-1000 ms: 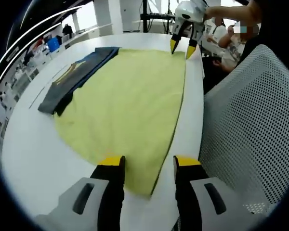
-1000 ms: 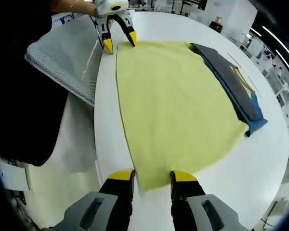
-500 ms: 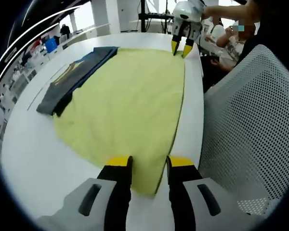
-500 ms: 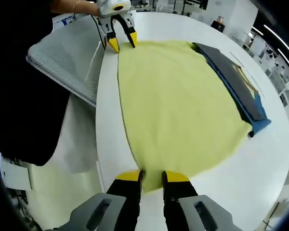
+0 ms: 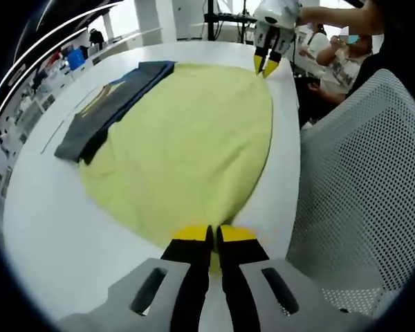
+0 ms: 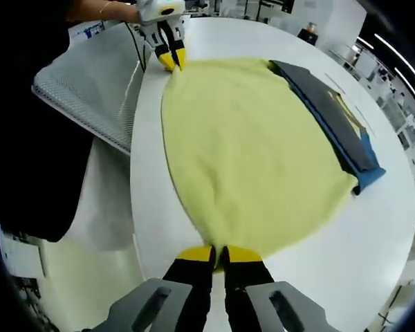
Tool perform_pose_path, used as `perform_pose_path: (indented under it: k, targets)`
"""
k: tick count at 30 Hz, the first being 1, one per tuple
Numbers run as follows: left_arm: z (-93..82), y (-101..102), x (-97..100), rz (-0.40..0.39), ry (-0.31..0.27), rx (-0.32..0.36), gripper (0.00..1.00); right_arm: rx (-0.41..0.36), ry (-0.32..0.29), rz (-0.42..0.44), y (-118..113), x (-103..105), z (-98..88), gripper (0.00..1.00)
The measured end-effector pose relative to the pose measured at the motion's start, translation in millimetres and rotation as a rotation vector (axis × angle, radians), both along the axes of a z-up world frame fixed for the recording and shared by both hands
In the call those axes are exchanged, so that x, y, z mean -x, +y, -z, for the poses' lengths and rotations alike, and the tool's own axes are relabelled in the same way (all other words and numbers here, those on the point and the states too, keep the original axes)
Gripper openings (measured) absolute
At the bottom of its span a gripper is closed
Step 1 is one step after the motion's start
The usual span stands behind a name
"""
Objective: Fold the garment on the visible template until the final outline fits inside the template.
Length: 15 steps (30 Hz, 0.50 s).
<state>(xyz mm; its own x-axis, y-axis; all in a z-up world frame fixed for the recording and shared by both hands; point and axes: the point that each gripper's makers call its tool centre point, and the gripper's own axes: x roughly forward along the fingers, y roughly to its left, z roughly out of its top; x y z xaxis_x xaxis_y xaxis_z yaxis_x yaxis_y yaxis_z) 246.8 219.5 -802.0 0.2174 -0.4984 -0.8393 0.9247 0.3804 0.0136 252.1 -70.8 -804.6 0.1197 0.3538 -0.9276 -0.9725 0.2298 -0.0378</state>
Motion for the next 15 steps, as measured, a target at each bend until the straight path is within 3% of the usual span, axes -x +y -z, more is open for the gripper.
perform_pose_path:
  k: [15]
  targets:
    - [-25.3,-0.8,0.5,-0.043,0.045,-0.028,0.01,-0.012,-0.001,0.061,-2.4,0.7,-25.4,0.0]
